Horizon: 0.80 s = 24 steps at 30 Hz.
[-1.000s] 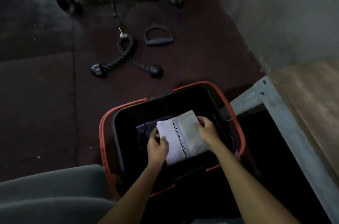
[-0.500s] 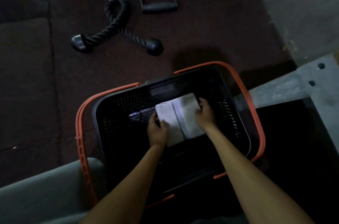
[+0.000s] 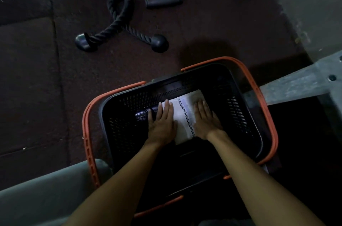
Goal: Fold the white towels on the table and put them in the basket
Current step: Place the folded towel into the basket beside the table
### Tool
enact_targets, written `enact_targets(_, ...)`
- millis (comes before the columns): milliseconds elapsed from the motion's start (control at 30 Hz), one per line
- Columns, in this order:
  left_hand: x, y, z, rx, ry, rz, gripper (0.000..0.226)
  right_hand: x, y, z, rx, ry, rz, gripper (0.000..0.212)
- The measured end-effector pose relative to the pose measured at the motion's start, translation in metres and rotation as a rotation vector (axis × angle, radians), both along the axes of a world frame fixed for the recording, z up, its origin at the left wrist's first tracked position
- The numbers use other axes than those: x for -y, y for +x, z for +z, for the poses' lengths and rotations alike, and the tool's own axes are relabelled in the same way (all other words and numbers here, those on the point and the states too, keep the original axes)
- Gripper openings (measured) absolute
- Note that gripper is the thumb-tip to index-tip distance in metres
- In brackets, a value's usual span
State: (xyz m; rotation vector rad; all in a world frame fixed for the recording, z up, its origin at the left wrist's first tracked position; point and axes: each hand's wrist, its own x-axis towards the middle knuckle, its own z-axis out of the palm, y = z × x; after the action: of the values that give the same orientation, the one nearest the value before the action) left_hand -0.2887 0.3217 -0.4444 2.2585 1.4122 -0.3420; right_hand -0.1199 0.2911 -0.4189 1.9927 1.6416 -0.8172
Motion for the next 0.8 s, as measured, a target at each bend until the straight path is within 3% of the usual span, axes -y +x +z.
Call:
enact_targets(267,-0.004,-0.017,0.075,0.057,-0.038,0.060,0.059,0.006,-0.007,0.073,-0.104,-0.048,-0.078,0.069)
enact_targets(467,-0.017,-0.028,0.209,0.050,0.225,-0.118,0.034,0.024,-0.013,0.211,-0.126,0.230,-0.158,0.041)
enact_targets(667,0.009,-0.011,0.368,0.139,0.452,-0.249,0.031,0.066,-0.012,0.359,-0.095,0.576,-0.269,0.043)
enact_targets(800,0.049,0.008,0.441,0.214,0.499,-0.306,0.035,0.119,-0.004,0.426,-0.056,0.735,-0.360,0.040)
